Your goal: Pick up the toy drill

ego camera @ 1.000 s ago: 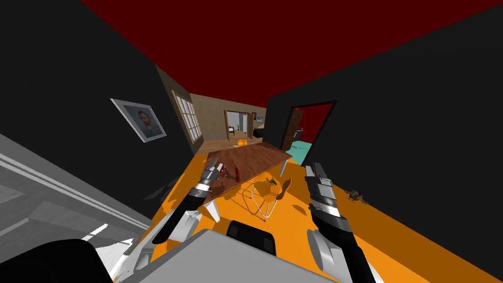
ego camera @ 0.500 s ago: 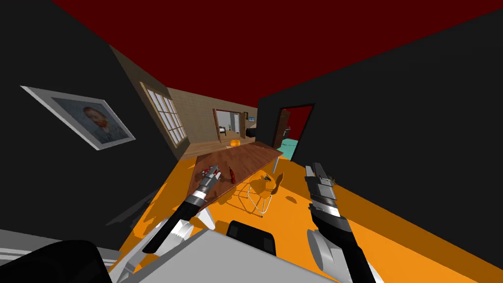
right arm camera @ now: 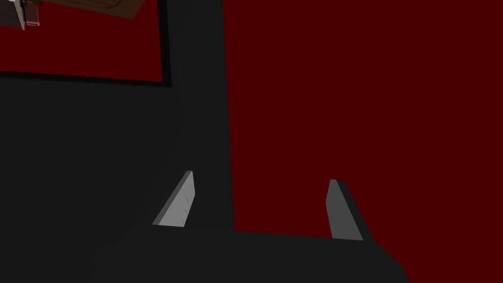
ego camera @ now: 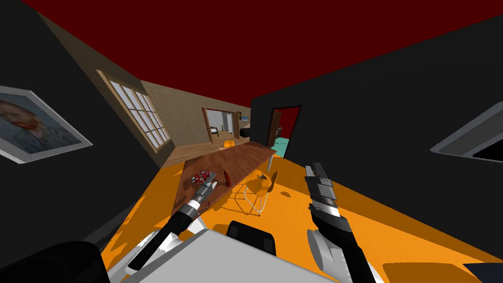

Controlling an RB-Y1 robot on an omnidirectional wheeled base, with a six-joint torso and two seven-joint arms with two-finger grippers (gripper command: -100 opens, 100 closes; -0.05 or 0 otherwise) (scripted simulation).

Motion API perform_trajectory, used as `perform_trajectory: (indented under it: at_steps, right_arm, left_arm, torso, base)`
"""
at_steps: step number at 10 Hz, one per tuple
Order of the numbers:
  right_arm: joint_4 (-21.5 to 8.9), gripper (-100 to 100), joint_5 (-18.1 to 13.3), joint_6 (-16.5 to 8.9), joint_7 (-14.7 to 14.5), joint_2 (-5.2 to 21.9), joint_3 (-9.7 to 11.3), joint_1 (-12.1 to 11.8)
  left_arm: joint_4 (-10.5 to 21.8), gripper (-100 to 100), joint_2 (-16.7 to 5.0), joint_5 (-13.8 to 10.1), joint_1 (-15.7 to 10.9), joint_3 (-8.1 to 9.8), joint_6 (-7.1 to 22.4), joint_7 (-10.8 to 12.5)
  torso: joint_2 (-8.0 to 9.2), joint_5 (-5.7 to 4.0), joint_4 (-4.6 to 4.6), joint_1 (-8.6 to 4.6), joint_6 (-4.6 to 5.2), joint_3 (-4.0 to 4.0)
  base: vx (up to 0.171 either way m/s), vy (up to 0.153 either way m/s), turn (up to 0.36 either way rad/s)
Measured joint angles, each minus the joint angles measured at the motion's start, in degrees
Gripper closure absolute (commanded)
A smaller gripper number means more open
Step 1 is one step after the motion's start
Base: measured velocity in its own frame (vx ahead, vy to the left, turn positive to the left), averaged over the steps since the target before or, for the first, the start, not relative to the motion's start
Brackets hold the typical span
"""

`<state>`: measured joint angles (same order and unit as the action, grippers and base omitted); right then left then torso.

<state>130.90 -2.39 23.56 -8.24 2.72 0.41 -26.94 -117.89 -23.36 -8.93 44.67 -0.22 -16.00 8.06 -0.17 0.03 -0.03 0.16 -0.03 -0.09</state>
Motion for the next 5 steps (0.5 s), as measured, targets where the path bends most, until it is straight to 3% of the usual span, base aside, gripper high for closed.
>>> perform_trajectory:
  at_steps: [5]
  right_arm:
    - [0.0, 0, 0.0, 0.0, 0.0, 0.0, 0.0, 0.0]
  left_arm:
    - [4.9, -100, -5.4, 2.1, 4.6, -0.5, 0.2, 1.9]
  torso:
    - [-0.21, 0.01, -0.04, 0.05, 0.02, -0.12]
  base:
    - [0.068, 0.044, -0.278]
